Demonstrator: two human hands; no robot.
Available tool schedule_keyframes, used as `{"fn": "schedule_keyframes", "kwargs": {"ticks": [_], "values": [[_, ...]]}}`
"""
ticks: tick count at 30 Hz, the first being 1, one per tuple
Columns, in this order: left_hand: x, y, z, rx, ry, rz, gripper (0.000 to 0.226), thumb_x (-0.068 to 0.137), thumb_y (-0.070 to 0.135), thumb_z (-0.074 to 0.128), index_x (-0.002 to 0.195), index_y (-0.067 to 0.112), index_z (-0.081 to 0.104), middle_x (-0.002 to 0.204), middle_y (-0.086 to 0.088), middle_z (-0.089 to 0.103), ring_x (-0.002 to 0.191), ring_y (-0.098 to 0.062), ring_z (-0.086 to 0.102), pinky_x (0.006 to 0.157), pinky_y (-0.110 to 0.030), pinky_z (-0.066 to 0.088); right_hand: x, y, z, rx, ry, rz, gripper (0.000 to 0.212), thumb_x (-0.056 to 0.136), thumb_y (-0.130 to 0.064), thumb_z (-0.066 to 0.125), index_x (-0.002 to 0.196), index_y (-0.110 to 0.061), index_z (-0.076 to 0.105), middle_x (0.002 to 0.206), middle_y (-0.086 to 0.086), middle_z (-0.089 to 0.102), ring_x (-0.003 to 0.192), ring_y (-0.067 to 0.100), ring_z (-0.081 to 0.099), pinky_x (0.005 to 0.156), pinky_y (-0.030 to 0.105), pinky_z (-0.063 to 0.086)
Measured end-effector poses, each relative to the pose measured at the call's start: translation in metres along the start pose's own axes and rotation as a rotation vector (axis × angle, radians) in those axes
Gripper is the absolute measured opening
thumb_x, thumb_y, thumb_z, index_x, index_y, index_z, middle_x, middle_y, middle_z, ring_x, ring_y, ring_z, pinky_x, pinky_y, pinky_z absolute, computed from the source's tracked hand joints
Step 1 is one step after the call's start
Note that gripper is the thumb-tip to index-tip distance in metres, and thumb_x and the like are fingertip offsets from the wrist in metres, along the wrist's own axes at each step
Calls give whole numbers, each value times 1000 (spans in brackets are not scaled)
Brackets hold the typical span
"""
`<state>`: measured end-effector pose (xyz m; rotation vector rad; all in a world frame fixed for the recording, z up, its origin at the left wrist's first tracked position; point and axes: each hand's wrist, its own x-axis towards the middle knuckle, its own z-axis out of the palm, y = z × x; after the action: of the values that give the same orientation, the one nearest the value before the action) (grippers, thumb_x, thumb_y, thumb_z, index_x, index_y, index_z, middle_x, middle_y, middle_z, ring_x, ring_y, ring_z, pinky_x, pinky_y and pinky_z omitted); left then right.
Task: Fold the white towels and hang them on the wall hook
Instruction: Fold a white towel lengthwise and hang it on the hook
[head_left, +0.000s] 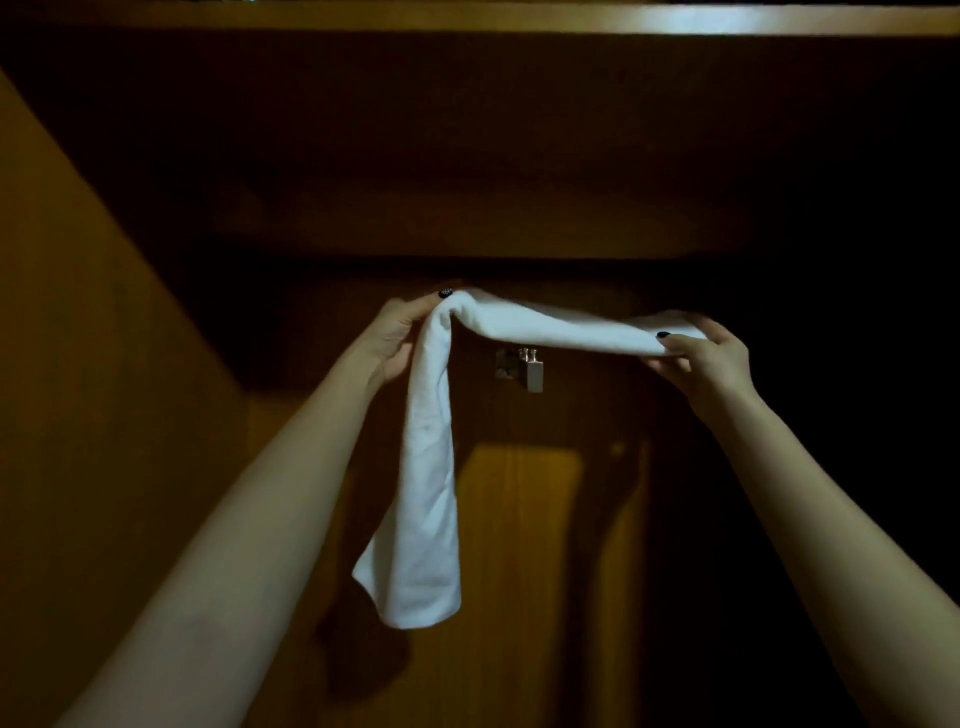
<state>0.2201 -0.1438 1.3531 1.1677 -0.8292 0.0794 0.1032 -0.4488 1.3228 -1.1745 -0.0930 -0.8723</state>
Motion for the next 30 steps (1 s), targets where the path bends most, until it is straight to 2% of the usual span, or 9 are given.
{"fn": "schedule_keyframes", "kwargs": {"ticks": [4,8,14,18,21,23,25,27,30], "values": [[17,-40,5,-85,52,-74,21,94,4,47,85,6,66,70,1,71,72,-8,66,76,-20,50,11,34,-10,31,54,61,63,88,9,56,146,-3,35,132,28,48,102,35,63,81,36,54],[19,-71,5,-91,69,-92,41,96,9,45,69,16,75,69,5,71,68,-4,67,64,-16,52,4,61,-24,131,78,141,55,87,11,56,138,1,39,103,18,58,88,27,66,69,32,56],[10,-108,4,-43,87,-138,22,97,19,47,93,12,68,81,-1,72,80,-13,66,75,-24,50,-20,108,-36,251,81,286,43,86,14,55,127,0,49,105,19,57,91,28,64,63,35,58],[-2,-130,17,-57,105,-185,27,99,27,46,105,13,67,81,3,71,75,-8,66,60,-19,52,-45,144,-27,329,110,446,16,87,12,58,95,-2,56,96,20,58,72,29,66,56,39,61],[-14,-144,20,-4,167,-152,26,99,30,46,118,22,61,91,10,69,76,-2,67,57,-16,51,-66,166,-20,356,20,503,9,92,-2,60,101,-3,57,104,18,58,87,38,68,64,41,61],[-27,-157,12,46,157,-138,25,99,32,46,123,33,55,104,16,65,85,2,67,61,-17,53,-80,177,-20,302,-66,472,17,95,-11,58,111,-4,58,101,10,56,99,39,65,76,43,58],[-45,-174,0,8,152,-182,29,98,33,48,127,32,52,105,17,66,90,-2,67,66,-21,54,-92,186,-22,189,-146,406,28,96,-15,58,122,-5,55,96,6,56,101,36,65,80,44,58],[-66,-192,-10,-49,172,-239,27,99,30,48,121,21,60,91,7,69,82,-11,67,65,-26,54,-101,192,-23,7,-187,344,24,95,-15,60,118,-10,57,101,7,62,96,31,68,74,39,60],[-96,-216,-19,-74,182,-276,26,98,23,49,93,17,74,81,-2,70,77,-17,67,64,-28,54,-104,200,-26,-245,-184,231,14,97,-15,57,108,-9,60,94,12,69,80,23,72,62,34,61]]}}
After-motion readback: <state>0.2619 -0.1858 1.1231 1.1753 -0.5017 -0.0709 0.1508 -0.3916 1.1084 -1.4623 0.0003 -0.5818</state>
